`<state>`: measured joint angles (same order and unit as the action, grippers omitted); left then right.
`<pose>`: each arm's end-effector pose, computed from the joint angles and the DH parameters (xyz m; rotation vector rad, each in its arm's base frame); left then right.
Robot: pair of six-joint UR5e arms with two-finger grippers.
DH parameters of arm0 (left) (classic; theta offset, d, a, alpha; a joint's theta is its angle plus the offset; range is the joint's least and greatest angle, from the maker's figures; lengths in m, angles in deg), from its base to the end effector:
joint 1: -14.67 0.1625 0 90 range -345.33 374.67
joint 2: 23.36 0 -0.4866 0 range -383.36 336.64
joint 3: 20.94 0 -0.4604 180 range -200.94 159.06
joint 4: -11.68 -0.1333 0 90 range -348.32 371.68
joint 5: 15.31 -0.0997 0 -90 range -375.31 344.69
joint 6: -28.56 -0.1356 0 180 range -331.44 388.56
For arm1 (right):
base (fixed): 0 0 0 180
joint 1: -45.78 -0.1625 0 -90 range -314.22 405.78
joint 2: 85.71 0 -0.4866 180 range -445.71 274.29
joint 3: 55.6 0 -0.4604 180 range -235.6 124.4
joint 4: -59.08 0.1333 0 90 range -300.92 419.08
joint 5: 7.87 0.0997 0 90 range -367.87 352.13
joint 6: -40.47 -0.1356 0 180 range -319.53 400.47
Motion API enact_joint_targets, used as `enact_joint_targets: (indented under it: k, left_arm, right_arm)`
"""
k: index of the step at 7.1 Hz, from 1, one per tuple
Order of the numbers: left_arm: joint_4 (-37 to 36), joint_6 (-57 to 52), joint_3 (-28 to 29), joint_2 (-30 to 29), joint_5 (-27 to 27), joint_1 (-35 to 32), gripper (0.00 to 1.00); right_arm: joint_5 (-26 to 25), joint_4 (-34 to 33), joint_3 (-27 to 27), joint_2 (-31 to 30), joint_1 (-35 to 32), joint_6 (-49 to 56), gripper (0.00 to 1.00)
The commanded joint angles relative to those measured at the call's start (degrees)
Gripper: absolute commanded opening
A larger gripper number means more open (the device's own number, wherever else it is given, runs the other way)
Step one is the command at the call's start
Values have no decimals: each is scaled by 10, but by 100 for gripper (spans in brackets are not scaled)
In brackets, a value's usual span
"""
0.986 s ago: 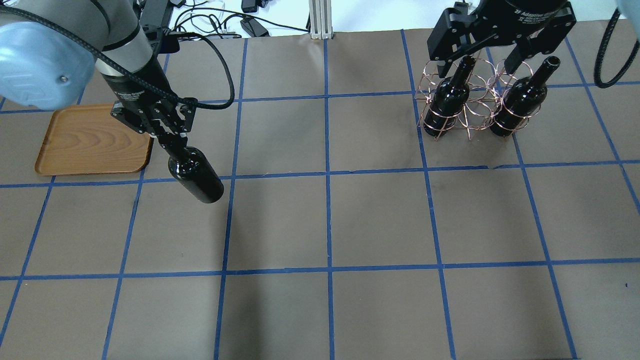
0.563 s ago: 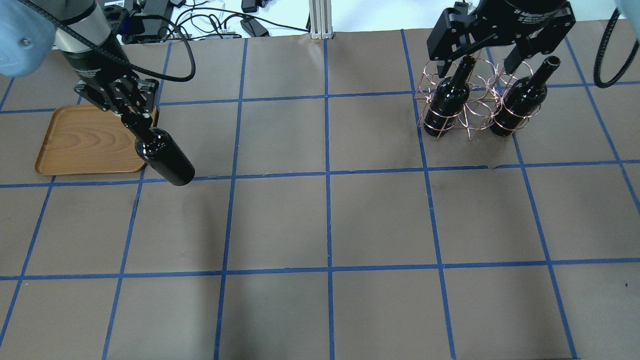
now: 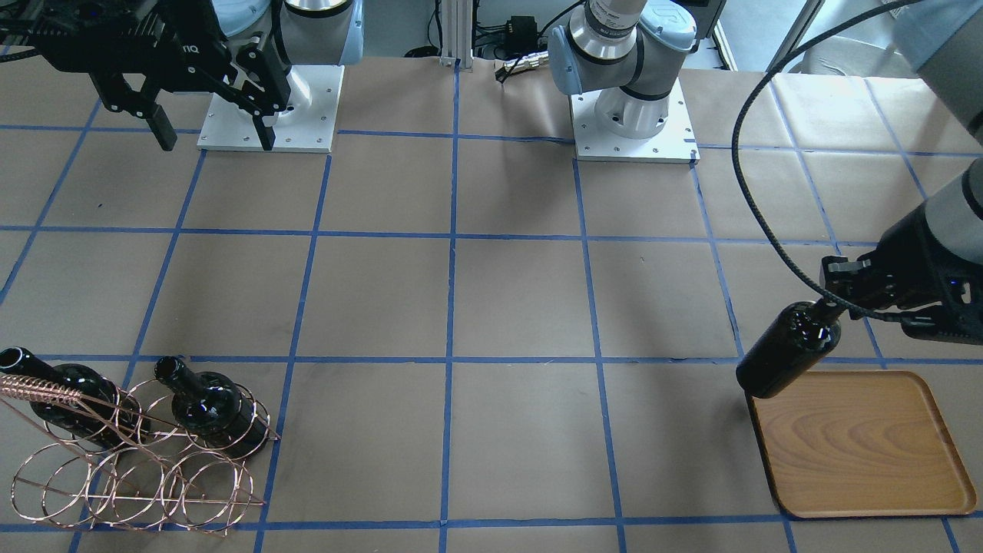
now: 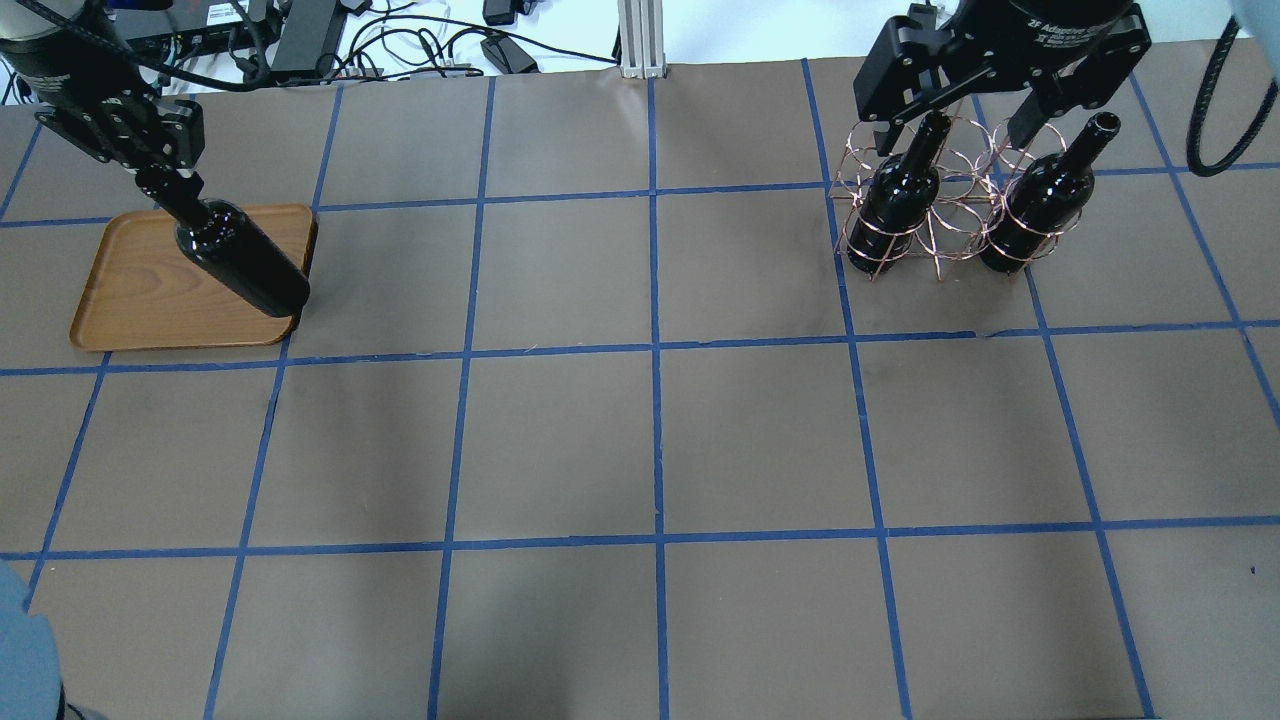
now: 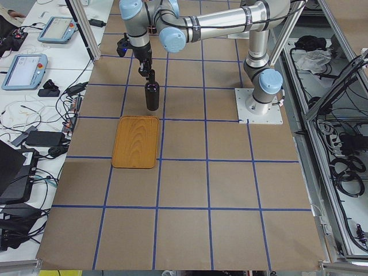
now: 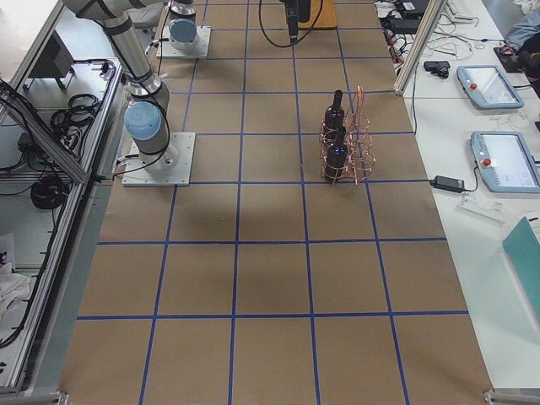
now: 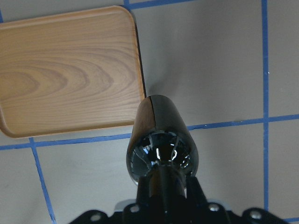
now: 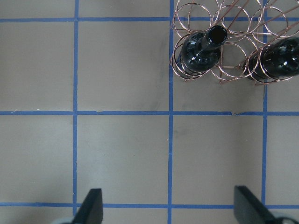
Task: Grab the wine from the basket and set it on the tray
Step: 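Lift the bottle with the left gripper and carry it over the wooden tray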
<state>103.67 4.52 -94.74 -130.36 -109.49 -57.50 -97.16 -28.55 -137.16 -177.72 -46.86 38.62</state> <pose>0.0955 -0.7000 0.4815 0.1701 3.0842 0.1105 0.1603 -0.5467 0.6121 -0.0228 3.1159 -0.2192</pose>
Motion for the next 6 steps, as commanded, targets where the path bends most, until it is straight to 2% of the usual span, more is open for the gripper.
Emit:
enact_joint_targets:
  k: [1, 6]
  left_arm:
    - [-2, -45, 38, -28, 0, 31, 0]
    - [-66, -144, 64, -86, 5, 105, 0]
  right_arm:
    - [0, 0, 0, 0, 0, 0, 100]
    - [4, 0, 0, 0, -1, 0, 100]
